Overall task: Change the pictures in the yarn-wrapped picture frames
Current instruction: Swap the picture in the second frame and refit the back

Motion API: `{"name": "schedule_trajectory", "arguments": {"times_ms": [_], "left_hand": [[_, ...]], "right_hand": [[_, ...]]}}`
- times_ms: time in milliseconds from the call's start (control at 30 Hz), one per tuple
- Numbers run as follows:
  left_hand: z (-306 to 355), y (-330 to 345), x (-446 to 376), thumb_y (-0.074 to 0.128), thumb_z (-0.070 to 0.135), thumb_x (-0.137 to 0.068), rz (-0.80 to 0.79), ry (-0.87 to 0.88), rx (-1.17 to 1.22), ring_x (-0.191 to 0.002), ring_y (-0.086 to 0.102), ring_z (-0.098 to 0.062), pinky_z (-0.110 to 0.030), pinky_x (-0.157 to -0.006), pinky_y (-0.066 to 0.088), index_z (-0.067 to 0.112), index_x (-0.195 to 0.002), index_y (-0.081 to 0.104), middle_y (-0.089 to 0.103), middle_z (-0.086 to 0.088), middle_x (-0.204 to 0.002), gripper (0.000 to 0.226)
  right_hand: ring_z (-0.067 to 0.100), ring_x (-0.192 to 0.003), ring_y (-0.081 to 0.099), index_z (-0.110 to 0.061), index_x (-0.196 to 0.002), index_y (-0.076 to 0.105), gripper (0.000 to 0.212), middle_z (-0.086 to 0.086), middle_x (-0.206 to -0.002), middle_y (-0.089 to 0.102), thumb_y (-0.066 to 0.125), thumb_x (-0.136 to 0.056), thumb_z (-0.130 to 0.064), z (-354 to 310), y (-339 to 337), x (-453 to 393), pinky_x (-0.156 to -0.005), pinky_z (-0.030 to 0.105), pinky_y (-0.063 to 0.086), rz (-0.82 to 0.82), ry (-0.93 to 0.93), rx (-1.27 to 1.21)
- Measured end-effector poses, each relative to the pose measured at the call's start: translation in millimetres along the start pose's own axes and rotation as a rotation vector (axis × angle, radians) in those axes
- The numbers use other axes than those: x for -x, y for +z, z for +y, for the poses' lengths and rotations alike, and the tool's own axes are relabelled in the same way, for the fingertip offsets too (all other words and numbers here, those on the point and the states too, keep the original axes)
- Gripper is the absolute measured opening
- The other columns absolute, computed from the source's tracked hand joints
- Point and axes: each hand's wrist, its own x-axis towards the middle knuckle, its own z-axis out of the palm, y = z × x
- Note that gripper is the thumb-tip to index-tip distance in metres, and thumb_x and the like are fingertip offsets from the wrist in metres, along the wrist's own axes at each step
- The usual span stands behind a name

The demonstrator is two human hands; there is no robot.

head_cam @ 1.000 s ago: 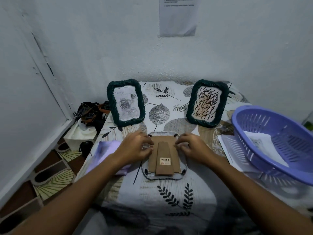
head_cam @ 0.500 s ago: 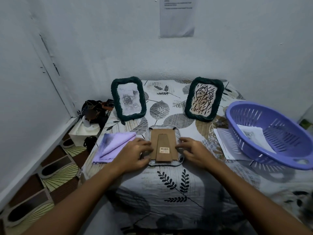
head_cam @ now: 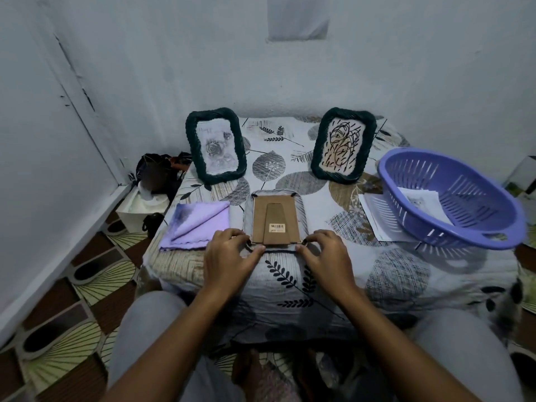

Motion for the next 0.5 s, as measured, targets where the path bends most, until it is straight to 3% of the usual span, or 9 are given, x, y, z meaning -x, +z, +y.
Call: {"name": "schedule_trajectory", "arguments": {"times_ms": [500], "left_hand": [[2.8,0.8,0.4,0.076,0.049,-0.074,-0.012,-0.086,-0.029,-0.094,0.053,-0.021,-0.033,-0.073,0.043,0.014,-0.097,0.075,0.067,-0.001,-0.097,0.042]], "right_hand": [[0.019,-0.105,0.051,-0.009,-0.103,0.072,0.037,0.003,-0.104,0.068,0.073,-0.08,-0.038,-7.5,2.7,2.7,-0.079,0.027,0.038,0.015,0.031,-0.026]]}}
